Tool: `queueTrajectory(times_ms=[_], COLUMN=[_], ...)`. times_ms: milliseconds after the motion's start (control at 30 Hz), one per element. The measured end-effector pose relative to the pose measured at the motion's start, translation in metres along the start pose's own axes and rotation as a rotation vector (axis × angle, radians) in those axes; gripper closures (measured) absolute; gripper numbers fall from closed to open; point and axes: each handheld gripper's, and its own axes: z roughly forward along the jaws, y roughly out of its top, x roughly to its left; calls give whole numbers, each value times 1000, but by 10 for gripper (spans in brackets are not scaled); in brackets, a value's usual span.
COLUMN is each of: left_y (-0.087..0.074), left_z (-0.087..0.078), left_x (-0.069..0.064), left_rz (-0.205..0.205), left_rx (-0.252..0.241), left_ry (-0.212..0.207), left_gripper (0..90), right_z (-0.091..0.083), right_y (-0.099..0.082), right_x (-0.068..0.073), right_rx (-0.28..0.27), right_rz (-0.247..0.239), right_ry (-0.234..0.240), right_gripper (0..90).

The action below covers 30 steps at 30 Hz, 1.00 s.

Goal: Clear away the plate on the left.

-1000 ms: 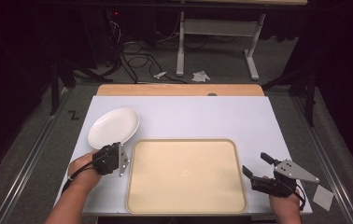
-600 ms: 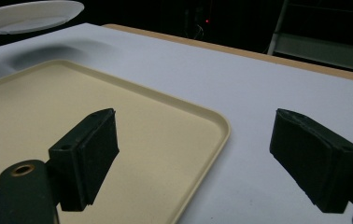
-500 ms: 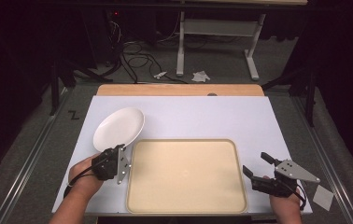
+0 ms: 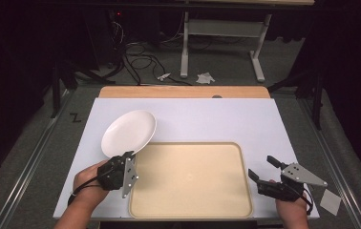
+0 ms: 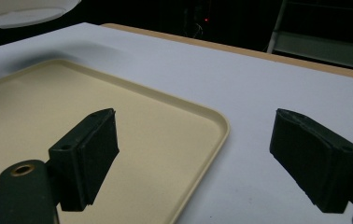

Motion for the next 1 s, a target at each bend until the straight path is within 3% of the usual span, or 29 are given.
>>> queueTrajectory(times_ms=[533,1000], left_y=[22,38], left_z=[2,2], left_x=[-33,-65], left_rz=[13,46], left_rx=[-55,-96], left_ry=[-100,-190], left_gripper=[867,868], right_z=[0,-1], right_y=[1,1], right_x=[1,1], right_rx=[6,-5], right_rz=[0,-11], right_ry=[-27,-18], right_gripper=[163,162])
